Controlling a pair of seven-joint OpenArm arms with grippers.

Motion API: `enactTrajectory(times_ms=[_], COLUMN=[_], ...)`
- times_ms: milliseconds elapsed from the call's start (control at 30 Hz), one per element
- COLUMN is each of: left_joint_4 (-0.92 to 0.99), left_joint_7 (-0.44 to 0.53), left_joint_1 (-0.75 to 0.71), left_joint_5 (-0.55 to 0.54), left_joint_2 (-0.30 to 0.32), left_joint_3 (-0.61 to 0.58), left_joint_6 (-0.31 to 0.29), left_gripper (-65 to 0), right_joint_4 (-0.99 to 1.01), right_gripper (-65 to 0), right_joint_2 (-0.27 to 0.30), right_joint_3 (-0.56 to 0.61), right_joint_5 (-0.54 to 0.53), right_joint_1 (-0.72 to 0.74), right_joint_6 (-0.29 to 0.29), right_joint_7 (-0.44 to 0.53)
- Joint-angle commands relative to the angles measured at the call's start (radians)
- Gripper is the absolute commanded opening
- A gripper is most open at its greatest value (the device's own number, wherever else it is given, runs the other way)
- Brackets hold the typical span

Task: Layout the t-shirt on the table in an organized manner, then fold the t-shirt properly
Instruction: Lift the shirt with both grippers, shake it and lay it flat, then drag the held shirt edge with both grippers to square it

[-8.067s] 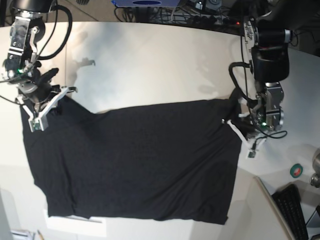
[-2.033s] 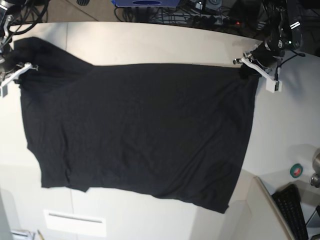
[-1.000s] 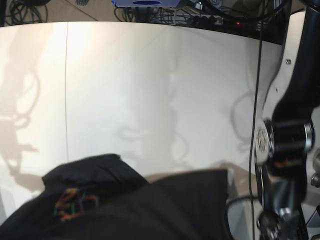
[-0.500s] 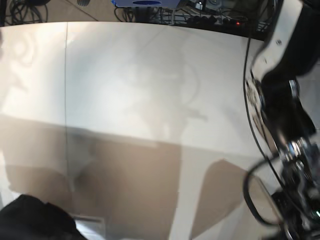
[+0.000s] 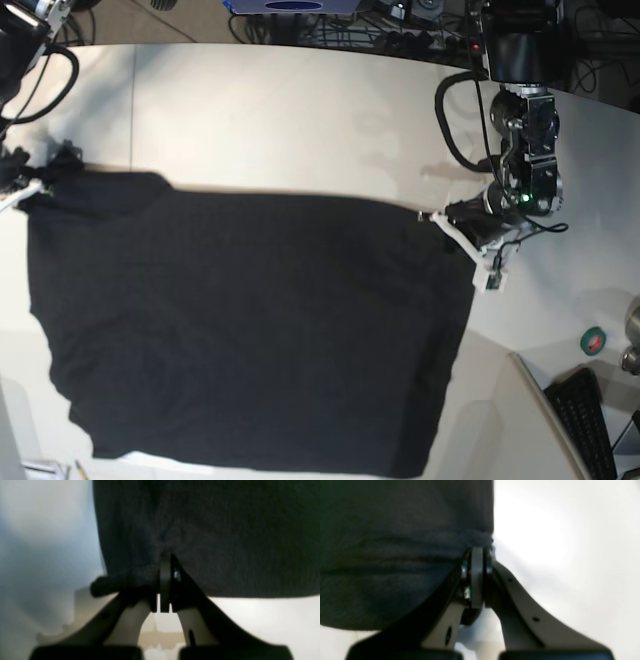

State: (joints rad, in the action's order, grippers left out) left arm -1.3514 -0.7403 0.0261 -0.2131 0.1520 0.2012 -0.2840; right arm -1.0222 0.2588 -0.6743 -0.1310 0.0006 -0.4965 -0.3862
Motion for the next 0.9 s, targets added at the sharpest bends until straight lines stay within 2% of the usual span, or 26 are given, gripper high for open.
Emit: enactTrajectory(times_ms=[0,233,333,433,567,733,867], left_joint_4=[-0.021,-0.107,-0.125,-0.176,-0.245,-0.279,-0.323], left_joint_7=[0.037,0.037,0.038,0.038,0.038,0.038,0.038], left_joint_1=[0.013,-0.091,-0.128,-0.18,-0.249,-0.32,-0.389], left_joint_5=[-0.012,-0.012,-0.012,-0.012,-0.012,-0.012,-0.012], left_joint_2=[0.013,0.013,0.013,0.01,0.011,0.011,0.011], left_joint_3=[0.01,0.011,0.014,0.071,0.146,0.168,0.169], left_joint_6=[0.002,0.002,0.002,0.002,0.002,0.002,0.002], left_gripper=[-65.0,-65.0,-65.0,-65.0,-65.0,-65.0,-65.0], right_joint_4=[-0.027,-0.248,-0.284,-0.343,-0.458,-0.525,-0.584], right_gripper=[-65.0,-65.0,-65.0,-65.0,-65.0,-65.0,-65.0], right_joint_2=[0.027,0.003,-0.006,-0.014,-0.062,-0.112,-0.129], right_joint_3=[-0.009,-0.009,-0.012,-0.012,-0.014,-0.014,-0.014], right_joint_5=[-0.022,-0.026,-0.026,-0.026,-0.026,-0.026,-0.026], right_joint_1=[0.0,-0.192,-0.242,-0.305,-0.397,-0.459,-0.506], right_joint_6=[-0.006,-0.006,-0.006,-0.006,-0.006,-0.006,-0.006], right_joint_7=[0.04,0.04,0.04,0.04,0.04,0.037,-0.021])
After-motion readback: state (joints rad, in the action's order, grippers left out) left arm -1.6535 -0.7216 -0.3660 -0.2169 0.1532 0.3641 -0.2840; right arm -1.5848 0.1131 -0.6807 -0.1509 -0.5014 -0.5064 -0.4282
